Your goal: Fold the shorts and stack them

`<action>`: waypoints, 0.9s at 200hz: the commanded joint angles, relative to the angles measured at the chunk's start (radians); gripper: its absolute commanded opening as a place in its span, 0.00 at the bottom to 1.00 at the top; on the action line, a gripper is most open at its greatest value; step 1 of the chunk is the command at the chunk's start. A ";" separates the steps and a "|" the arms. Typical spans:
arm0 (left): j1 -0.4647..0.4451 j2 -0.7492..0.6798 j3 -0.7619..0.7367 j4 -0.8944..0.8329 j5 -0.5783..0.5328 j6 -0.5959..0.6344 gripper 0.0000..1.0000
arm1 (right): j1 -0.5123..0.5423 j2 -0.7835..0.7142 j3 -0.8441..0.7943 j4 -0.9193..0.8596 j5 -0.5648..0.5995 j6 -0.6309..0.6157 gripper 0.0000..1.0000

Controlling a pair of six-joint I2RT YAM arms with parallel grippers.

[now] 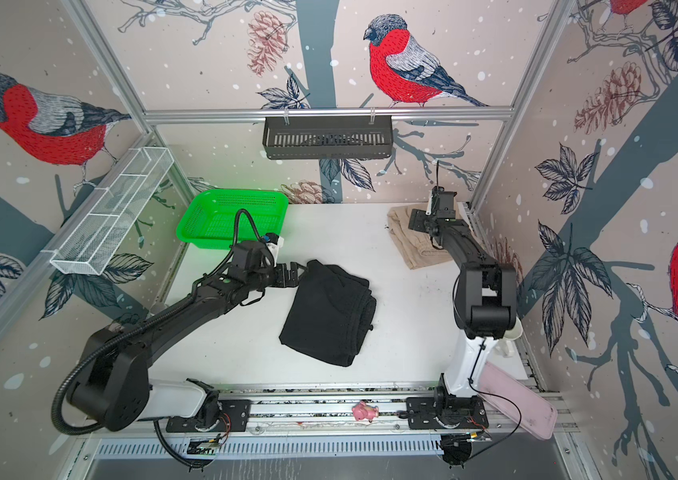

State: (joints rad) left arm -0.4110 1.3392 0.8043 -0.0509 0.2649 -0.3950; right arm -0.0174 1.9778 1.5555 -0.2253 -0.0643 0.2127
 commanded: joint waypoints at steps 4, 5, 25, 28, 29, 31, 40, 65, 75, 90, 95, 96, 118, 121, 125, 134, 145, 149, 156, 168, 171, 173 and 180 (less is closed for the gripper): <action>0.014 -0.067 -0.108 0.078 -0.017 -0.076 0.98 | -0.040 0.101 0.089 -0.090 -0.046 -0.027 0.84; 0.014 -0.071 -0.113 0.080 -0.017 -0.077 0.98 | -0.040 0.104 0.090 -0.091 -0.048 -0.026 0.84; 0.016 -0.117 -0.182 0.088 -0.046 -0.098 0.98 | -0.055 0.162 0.104 -0.089 -0.056 -0.032 0.84; 0.017 -0.122 -0.191 0.088 -0.052 -0.100 0.98 | -0.057 0.170 0.104 -0.089 -0.059 -0.033 0.84; 0.017 -0.125 -0.194 0.088 -0.053 -0.100 0.98 | -0.056 0.172 0.105 -0.089 -0.063 -0.033 0.84; 0.016 -0.128 -0.199 0.088 -0.057 -0.102 0.98 | -0.057 0.177 0.105 -0.091 -0.067 -0.033 0.84; 0.018 -0.143 -0.222 0.090 -0.074 -0.100 0.98 | -0.063 0.198 0.107 -0.097 -0.090 -0.035 0.84; 0.024 -0.166 -0.263 0.088 -0.108 -0.096 0.98 | -0.065 0.200 0.051 -0.096 -0.098 -0.030 0.84; 0.027 -0.172 -0.271 0.092 -0.121 -0.098 0.98 | -0.064 0.176 -0.003 -0.073 -0.111 -0.018 0.84; 0.033 -0.172 -0.278 0.101 -0.128 -0.105 0.98 | -0.063 0.121 -0.105 -0.027 -0.132 0.001 0.84; 0.036 -0.170 -0.280 0.106 -0.123 -0.106 0.98 | -0.062 0.101 -0.142 -0.011 -0.137 0.010 0.84; 0.037 -0.169 -0.280 0.107 -0.122 -0.106 0.98 | -0.063 0.098 -0.150 -0.007 -0.139 0.011 0.84; 0.044 -0.158 -0.278 0.119 -0.102 -0.102 0.98 | -0.063 0.016 -0.294 0.044 -0.180 0.043 0.84; 0.046 -0.157 -0.277 0.120 -0.100 -0.100 0.98 | -0.062 0.007 -0.312 0.047 -0.185 0.047 0.84; 0.047 -0.155 -0.277 0.121 -0.097 -0.100 0.98 | -0.060 -0.009 -0.336 0.054 -0.194 0.055 0.84; 0.048 -0.153 -0.278 0.121 -0.095 -0.098 0.98 | -0.053 -0.046 -0.402 0.075 -0.214 0.075 0.84; 0.051 -0.152 -0.281 0.124 -0.090 -0.097 0.98 | -0.031 -0.098 -0.485 0.092 -0.214 0.094 0.84; 0.052 -0.152 -0.281 0.125 -0.092 -0.097 0.98 | -0.021 -0.121 -0.514 0.094 -0.206 0.101 0.84; 0.055 -0.151 -0.282 0.125 -0.091 -0.094 0.98 | 0.000 -0.159 -0.562 0.096 -0.192 0.108 0.84; 0.058 -0.150 -0.285 0.137 -0.088 -0.093 0.98 | 0.034 -0.228 -0.634 0.087 -0.162 0.125 0.85; 0.059 -0.149 -0.287 0.142 -0.086 -0.093 0.98 | 0.042 -0.246 -0.651 0.082 -0.154 0.126 0.85; 0.059 -0.149 -0.289 0.144 -0.084 -0.095 0.98 | 0.048 -0.258 -0.660 0.078 -0.150 0.129 0.85; 0.061 -0.145 -0.290 0.154 -0.073 -0.099 0.98 | 0.063 -0.301 -0.695 0.068 -0.135 0.139 0.85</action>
State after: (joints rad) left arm -0.3569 1.1877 0.5220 0.0387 0.1623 -0.4900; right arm 0.0029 1.7672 0.9562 -0.0628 -0.2264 0.2855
